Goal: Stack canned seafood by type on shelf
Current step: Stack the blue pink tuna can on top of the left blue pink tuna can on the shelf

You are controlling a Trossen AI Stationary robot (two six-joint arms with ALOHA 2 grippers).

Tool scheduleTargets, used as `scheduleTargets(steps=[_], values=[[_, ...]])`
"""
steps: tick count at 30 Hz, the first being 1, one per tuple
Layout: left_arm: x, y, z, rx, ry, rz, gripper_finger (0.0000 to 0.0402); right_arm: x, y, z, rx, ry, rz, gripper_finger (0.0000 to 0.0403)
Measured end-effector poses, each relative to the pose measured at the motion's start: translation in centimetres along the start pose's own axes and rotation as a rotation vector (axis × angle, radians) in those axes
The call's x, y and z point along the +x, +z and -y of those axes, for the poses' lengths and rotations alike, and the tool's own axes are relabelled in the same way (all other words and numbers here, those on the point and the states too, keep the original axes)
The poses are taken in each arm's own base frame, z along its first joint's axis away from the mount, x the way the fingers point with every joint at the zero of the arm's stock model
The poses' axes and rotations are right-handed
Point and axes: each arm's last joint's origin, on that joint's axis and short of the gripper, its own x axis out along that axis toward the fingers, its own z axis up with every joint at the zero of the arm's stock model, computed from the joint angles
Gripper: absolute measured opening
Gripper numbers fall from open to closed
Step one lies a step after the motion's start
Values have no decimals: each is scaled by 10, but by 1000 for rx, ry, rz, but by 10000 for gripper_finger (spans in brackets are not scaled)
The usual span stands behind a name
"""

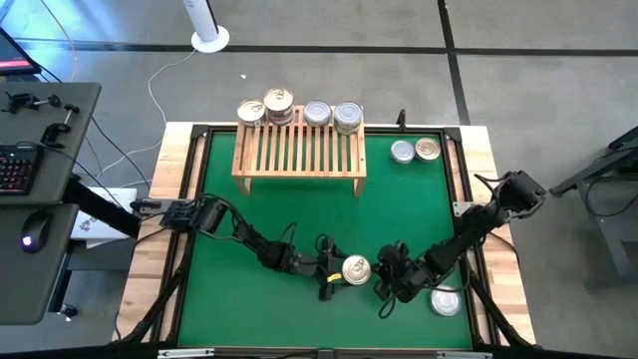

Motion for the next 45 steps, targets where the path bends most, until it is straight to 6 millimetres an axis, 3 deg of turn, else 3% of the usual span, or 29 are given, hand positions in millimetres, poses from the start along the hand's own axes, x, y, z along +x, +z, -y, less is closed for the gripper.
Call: scheduleTargets(steps=[8,21,45], values=[[2,1,-3,-61,-21,-3,389,2,4,0,22,5,18,0],[5,9,5,-33,21,27,390,6,9,1,21,10,5,0],[7,11,1,-100,6,10,390,6,11,2,28,-2,30,0]])
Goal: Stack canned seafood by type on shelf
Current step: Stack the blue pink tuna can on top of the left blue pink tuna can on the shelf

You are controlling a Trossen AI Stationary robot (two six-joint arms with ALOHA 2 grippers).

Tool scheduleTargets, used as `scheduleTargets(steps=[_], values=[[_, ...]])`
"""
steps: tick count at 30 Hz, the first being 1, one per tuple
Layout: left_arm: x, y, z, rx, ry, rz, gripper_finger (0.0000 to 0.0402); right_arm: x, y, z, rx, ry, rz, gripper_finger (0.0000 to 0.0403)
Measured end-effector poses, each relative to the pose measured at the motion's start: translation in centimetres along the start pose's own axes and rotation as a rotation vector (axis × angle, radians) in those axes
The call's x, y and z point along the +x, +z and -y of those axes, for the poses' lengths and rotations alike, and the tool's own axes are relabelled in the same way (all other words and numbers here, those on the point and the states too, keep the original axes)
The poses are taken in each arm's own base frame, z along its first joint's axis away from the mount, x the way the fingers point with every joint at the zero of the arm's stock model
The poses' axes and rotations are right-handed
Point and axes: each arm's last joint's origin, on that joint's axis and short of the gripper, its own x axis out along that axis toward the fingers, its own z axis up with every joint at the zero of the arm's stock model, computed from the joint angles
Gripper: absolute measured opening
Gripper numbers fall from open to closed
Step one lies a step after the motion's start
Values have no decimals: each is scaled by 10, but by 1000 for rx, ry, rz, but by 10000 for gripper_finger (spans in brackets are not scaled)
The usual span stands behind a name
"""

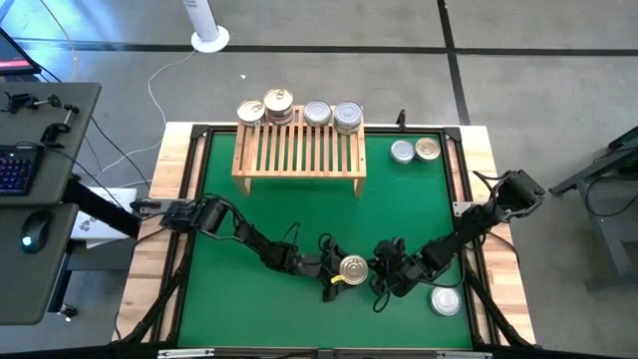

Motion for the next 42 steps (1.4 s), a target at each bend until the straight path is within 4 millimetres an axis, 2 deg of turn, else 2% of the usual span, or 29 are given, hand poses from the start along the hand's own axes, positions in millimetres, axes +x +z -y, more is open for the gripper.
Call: scheduleTargets(steps=[5,18,22,26,28,36,39,42], values=[[-3,0,7,72,38,16,390,0,1,-1,5,7,4,0],[-13,-6,24,80,148,40,390,-2,-5,6,1,-55,-52,0],[-20,-13,24,54,186,29,390,-2,-6,7,8,-66,-67,0],[-39,-7,28,81,259,16,390,-2,-6,7,10,-68,-67,0],[-55,5,32,80,312,30,390,-2,-6,7,13,-63,-65,0],[-136,79,44,120,557,54,390,-2,-6,6,-14,-51,-61,0],[-167,108,30,106,665,63,390,-2,-5,5,-28,-44,-53,0],[-197,134,3,59,743,53,390,-2,-5,3,-47,-28,-46,0]])
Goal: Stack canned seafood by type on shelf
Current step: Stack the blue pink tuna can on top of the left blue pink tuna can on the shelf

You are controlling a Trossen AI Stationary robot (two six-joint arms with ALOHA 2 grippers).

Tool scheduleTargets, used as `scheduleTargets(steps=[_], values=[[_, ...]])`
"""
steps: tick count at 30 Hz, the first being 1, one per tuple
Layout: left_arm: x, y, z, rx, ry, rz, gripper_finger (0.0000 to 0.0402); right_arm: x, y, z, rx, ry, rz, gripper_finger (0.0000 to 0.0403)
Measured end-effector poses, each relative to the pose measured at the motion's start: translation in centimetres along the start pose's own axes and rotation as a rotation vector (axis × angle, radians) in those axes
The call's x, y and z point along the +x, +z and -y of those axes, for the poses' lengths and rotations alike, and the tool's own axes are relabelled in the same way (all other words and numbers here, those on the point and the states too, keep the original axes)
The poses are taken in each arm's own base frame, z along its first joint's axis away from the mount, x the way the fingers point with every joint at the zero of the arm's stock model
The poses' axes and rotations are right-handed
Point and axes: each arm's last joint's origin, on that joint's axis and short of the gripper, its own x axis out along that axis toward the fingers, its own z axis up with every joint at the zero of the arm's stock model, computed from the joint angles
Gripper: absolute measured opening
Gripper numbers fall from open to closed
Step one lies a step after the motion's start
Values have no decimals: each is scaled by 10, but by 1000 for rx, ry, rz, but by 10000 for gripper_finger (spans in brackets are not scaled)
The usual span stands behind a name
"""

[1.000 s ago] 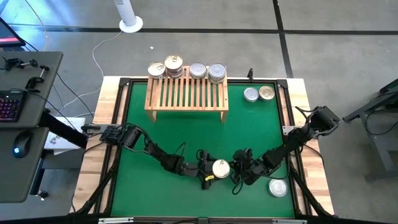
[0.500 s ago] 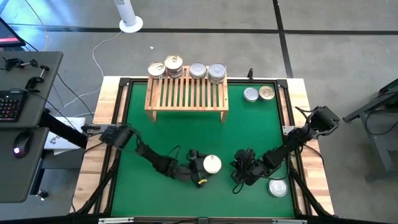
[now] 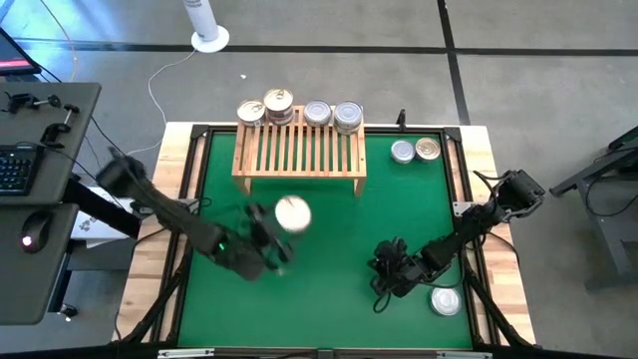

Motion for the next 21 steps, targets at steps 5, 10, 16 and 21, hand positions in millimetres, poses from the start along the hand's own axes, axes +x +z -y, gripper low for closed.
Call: scheduleTargets(steps=[5,10,16,21], values=[[18,28,-75,-31,191,-52,390,0,3,-2,-27,14,37,0],[47,41,-140,-44,368,-134,390,5,11,3,-64,-37,89,0],[81,38,-199,-25,535,-250,390,16,30,16,-140,-118,121,0],[97,39,-232,-67,557,-269,390,25,45,27,-188,-164,123,0]])
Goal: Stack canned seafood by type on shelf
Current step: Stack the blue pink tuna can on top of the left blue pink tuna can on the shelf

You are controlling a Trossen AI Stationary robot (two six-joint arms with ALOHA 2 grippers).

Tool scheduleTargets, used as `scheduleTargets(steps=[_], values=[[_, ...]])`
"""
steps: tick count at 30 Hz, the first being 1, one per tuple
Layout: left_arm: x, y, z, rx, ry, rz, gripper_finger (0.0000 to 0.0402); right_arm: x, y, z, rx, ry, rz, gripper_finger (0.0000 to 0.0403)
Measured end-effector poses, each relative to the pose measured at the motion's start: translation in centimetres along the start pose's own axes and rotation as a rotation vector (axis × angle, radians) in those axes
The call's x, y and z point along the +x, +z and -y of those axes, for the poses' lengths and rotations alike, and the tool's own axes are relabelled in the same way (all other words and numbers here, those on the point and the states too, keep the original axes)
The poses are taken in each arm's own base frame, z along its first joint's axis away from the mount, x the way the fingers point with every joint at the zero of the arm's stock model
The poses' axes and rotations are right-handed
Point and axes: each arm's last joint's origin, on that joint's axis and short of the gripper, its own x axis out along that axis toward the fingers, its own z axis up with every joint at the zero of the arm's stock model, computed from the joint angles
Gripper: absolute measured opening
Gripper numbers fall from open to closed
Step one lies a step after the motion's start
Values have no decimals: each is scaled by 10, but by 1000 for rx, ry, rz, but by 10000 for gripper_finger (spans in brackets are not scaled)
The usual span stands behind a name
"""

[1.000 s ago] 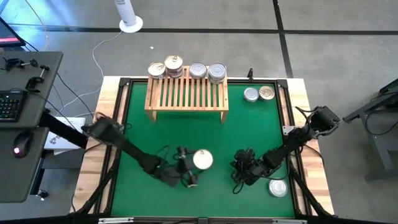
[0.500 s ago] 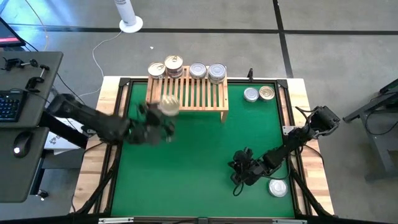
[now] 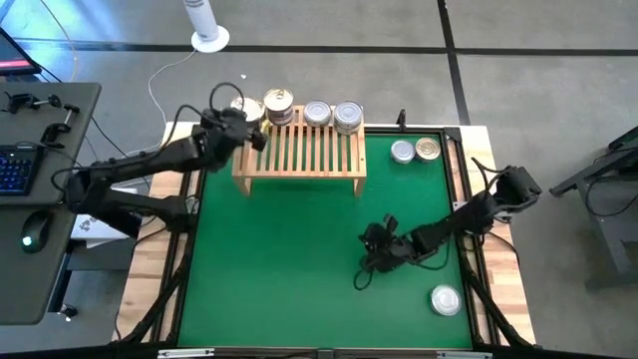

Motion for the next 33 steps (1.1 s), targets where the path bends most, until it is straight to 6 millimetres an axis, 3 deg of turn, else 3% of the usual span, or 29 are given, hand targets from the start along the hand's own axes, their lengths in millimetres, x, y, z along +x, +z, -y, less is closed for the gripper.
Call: scheduleTargets(steps=[7,15,33], values=[[22,8,-18,-106,-40,34,390,8,8,7,-67,6,-15,0],[39,-18,-19,-259,-62,90,390,8,10,6,-105,12,2,0],[60,-36,-26,-311,-93,51,390,8,14,2,-109,57,30,0]])
